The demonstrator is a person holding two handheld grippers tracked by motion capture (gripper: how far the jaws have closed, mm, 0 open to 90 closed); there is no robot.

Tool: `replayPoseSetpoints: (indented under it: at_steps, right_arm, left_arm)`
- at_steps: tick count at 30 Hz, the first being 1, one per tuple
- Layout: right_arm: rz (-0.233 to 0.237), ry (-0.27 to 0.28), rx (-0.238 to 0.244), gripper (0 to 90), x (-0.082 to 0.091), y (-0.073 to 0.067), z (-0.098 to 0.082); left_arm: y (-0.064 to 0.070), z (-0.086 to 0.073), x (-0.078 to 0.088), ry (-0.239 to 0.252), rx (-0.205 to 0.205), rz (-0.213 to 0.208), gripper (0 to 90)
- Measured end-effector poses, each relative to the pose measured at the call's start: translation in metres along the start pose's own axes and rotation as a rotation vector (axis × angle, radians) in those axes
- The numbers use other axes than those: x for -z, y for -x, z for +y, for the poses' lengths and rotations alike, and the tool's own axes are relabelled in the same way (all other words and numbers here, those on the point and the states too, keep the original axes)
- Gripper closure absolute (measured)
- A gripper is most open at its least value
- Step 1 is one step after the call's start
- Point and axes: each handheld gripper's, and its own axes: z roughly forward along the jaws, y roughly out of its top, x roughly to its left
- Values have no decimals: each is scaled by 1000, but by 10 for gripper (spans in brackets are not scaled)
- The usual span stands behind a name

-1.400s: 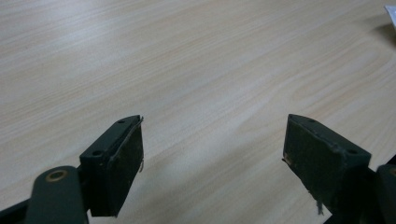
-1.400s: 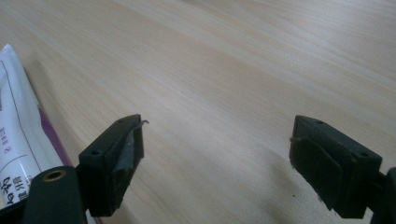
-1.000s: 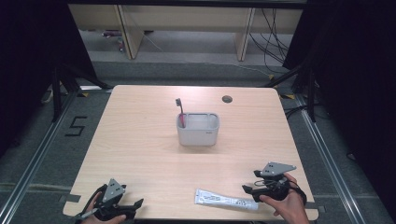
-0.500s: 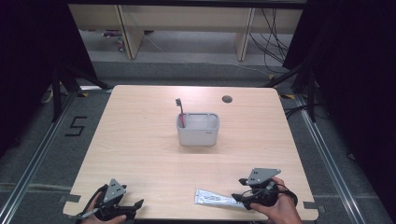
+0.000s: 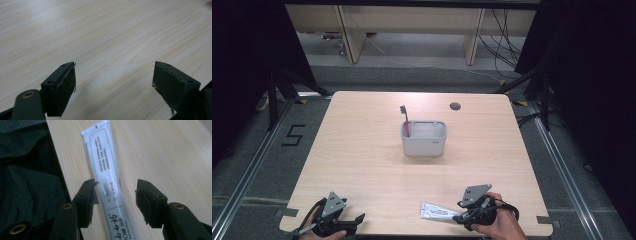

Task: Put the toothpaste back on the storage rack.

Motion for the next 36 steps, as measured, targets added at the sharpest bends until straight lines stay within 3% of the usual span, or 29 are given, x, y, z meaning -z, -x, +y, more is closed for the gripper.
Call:
replayPoseSetpoints:
  at_steps: [4, 5, 6, 10, 13, 15, 26, 30, 32, 36]
  right_arm:
    - [-7, -36, 12, 520, -5, -1, 4]
    - [-2, -46, 15, 525, -5, -1, 4]
    - [-2, -50, 21, 527, -5, -1, 5]
    - [0, -74, 16, 534, -5, -1, 5]
    - [0, -102, 22, 538, -8, -1, 6]
    - [5, -112, 30, 540, -10, 0, 7]
    - [18, -177, 18, 573, -14, 0, 8]
    - [21, -192, 30, 590, -17, 1, 9]
    - [23, -199, 26, 600, -17, 2, 11]
    - [27, -215, 43, 622, -17, 3, 14]
  left_arm:
    - [1, 0, 0, -16, -14, 18, 181]
    - [0, 1, 1, -28, -18, 6, 181]
    - [0, 0, -1, -1, 1, 6, 181]
    - [0, 0, 0, -5, -1, -2, 182]
    - [1, 0, -1, -9, -4, 18, 182]
    - [1, 1, 0, -23, -11, -9, 183]
    - [0, 1, 0, -31, -24, -9, 184]
    - [2, 1, -2, -6, -9, -23, 184]
    - [1, 2, 0, -30, -21, -24, 184]
    - [2, 1, -1, 0, -8, -19, 184]
